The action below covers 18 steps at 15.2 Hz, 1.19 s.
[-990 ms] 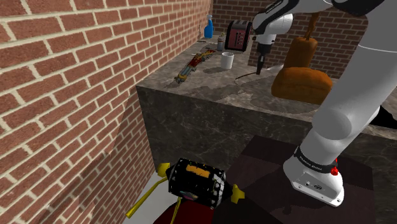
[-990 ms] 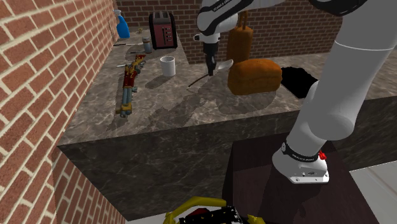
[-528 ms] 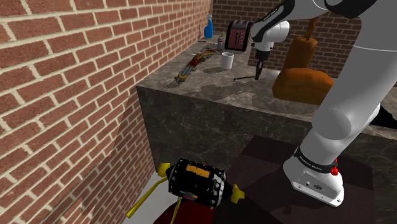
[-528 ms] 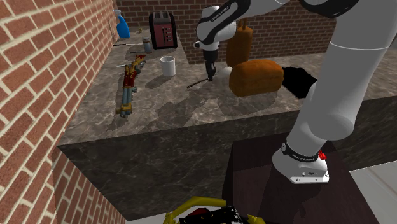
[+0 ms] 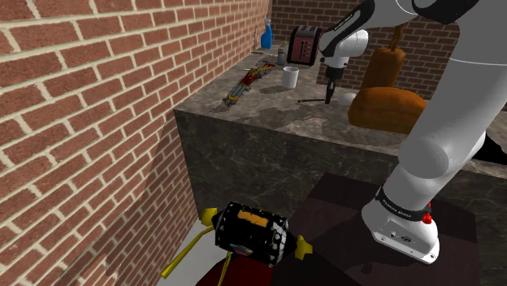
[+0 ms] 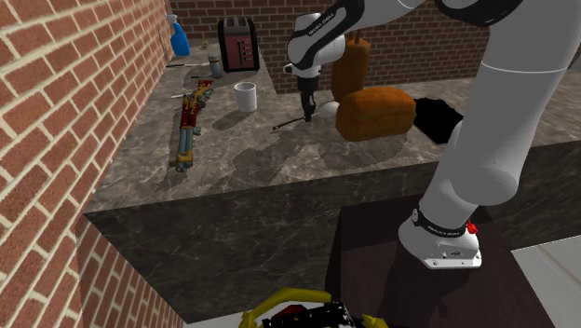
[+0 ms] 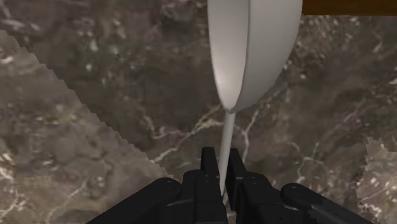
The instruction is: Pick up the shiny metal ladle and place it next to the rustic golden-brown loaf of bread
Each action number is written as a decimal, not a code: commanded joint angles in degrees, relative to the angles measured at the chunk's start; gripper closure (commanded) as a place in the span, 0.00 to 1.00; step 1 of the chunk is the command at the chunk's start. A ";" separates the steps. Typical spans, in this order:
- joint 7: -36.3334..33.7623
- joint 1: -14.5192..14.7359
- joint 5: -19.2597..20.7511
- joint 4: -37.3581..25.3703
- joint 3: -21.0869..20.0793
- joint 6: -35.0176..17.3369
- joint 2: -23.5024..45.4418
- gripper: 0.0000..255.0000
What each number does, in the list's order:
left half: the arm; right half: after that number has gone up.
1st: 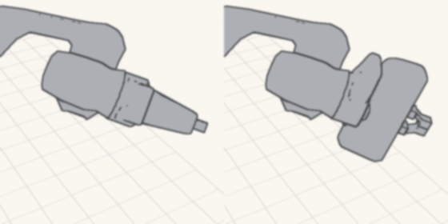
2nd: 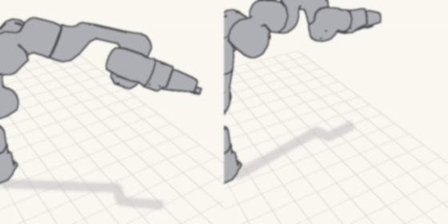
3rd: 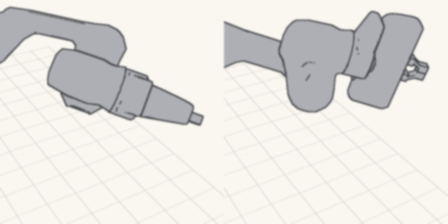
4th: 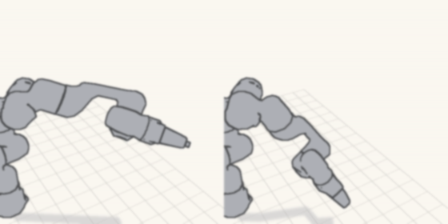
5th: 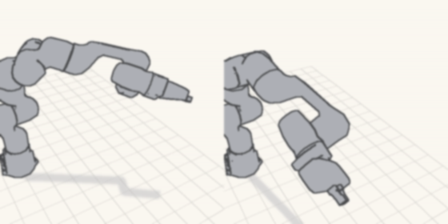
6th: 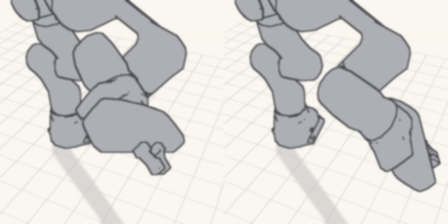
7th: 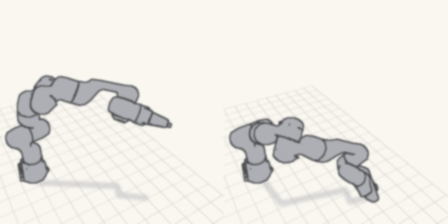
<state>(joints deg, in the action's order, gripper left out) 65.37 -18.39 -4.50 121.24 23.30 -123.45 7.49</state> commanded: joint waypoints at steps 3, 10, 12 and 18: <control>-0.02 0.03 -0.01 0.07 -0.03 0.04 0.03 0.00; -0.92 0.19 1.30 -3.25 0.19 5.54 -2.38 0.00; -1.12 0.21 1.57 -4.24 0.21 7.00 -2.90 0.00; -1.12 0.21 1.57 -4.24 0.21 7.00 -2.90 0.00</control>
<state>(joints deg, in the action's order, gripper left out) 64.25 -18.18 -2.93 117.00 23.51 -116.47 4.59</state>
